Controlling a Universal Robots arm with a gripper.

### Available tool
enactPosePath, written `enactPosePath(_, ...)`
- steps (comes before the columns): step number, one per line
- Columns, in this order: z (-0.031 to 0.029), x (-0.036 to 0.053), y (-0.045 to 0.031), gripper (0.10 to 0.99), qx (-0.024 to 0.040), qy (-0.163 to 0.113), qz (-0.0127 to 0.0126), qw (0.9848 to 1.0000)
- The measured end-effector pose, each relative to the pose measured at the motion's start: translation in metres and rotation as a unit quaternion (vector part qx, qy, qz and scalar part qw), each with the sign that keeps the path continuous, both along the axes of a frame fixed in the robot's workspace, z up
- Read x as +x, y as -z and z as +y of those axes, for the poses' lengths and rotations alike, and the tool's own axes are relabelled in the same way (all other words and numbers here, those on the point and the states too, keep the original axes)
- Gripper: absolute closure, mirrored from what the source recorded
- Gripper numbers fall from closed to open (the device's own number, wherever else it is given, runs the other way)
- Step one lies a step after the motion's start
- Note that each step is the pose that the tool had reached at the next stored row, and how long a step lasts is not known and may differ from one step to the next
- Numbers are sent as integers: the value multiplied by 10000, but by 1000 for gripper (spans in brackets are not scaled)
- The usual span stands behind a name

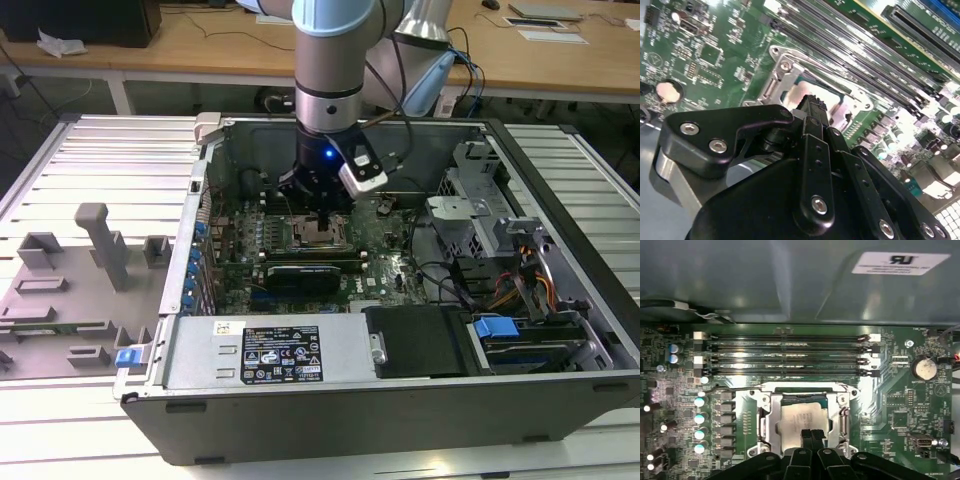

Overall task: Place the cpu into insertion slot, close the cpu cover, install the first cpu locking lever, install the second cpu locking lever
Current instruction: 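Close the cpu cover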

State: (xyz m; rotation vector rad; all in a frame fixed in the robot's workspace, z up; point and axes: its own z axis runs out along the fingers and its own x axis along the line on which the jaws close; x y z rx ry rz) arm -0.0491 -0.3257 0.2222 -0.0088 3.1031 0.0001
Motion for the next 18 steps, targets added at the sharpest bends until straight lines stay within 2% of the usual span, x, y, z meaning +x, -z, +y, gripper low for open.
enactPosePath(3, -4, -61, 9, 980, 0, -6, 0, 10000)
enactPosePath(7, -39, -91, 24, 980, 0, -18, 0, 10000)
enactPosePath(18, -56, -152, 146, 980, 1, -75, 0, 10000)
